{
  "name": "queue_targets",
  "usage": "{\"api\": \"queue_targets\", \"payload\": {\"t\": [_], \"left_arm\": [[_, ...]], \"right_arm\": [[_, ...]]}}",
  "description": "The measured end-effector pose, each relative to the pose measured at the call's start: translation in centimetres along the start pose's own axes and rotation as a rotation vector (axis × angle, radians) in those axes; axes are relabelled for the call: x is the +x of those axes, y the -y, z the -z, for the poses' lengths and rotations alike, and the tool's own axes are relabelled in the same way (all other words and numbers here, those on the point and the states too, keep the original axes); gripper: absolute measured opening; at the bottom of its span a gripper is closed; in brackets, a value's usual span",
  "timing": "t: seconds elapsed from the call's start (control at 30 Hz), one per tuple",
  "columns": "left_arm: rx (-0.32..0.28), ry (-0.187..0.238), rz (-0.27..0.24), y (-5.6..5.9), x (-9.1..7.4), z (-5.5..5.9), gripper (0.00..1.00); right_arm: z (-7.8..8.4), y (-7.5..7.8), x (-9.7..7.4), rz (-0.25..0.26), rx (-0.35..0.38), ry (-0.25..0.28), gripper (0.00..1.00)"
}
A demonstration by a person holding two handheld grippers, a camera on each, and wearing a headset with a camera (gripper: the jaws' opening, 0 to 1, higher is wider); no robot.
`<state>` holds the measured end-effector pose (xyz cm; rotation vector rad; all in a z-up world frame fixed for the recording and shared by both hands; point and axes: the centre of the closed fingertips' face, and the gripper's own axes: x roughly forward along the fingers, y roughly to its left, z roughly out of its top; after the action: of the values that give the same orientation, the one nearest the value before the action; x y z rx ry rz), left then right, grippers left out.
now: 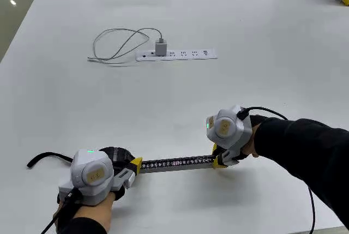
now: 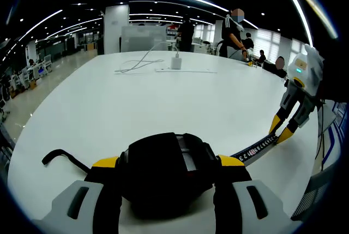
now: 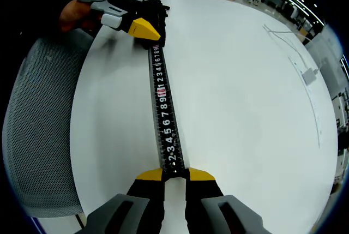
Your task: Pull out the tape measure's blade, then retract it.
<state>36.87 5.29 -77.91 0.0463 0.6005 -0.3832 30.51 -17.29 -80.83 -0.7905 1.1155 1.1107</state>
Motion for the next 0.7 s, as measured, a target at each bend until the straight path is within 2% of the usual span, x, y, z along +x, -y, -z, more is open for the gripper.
{"api": "queue_targets", "payload": {"t": [0.7], "left_arm": [[-0.001, 0.000, 0.001, 0.01, -0.03, -0.02, 0.65]], "right_arm": [[-0.54, -0.07, 0.16, -0.014, 0.003, -0.009, 0.10]]}}
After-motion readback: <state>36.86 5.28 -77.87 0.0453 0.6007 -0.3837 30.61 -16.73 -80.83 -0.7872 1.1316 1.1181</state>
